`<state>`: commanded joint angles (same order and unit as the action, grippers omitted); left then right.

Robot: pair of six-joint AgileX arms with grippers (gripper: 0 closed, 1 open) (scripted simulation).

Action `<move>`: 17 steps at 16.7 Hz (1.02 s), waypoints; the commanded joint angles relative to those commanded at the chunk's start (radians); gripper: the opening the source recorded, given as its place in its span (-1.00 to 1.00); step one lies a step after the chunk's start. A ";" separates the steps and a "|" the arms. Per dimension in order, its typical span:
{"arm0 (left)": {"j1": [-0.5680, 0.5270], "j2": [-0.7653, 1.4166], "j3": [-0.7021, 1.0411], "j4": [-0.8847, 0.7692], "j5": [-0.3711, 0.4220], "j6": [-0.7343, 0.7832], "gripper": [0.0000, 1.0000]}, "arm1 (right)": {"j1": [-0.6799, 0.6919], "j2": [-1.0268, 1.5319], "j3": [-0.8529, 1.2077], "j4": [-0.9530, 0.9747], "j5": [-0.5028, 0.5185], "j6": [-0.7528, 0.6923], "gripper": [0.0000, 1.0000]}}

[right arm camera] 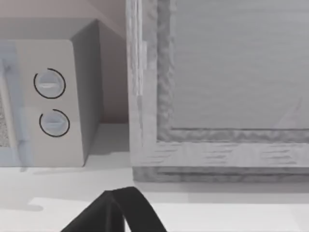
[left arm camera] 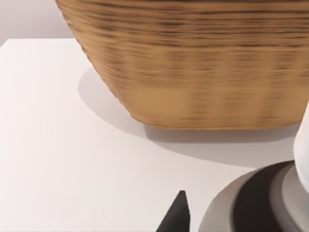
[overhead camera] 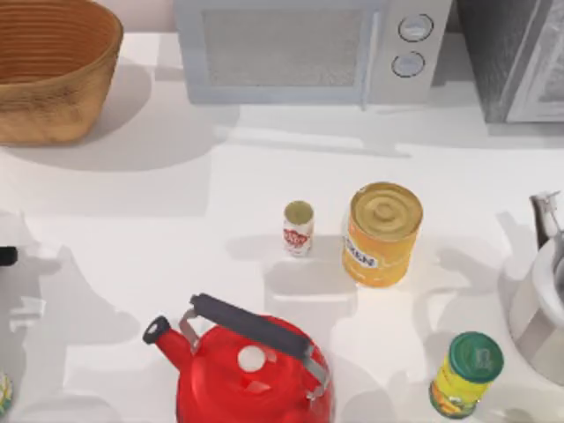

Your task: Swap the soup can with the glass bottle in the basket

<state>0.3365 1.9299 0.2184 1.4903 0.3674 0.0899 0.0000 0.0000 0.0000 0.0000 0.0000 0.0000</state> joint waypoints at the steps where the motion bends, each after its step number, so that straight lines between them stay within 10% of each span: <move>1: 0.000 0.000 0.000 0.000 0.000 0.000 -1.00 | 0.000 0.000 0.000 0.000 0.000 0.000 1.00; 8: 0.022 -0.058 0.095 -0.086 -0.029 0.003 -1.00 | 0.000 0.000 0.000 0.000 0.000 0.000 1.00; 17: 0.041 -0.219 0.621 -0.645 -0.192 -0.003 -1.00 | 0.000 0.000 0.000 0.000 0.000 0.000 1.00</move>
<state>0.3775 1.7114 0.8395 0.8452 0.1757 0.0872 0.0000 0.0000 0.0000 0.0000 0.0000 0.0000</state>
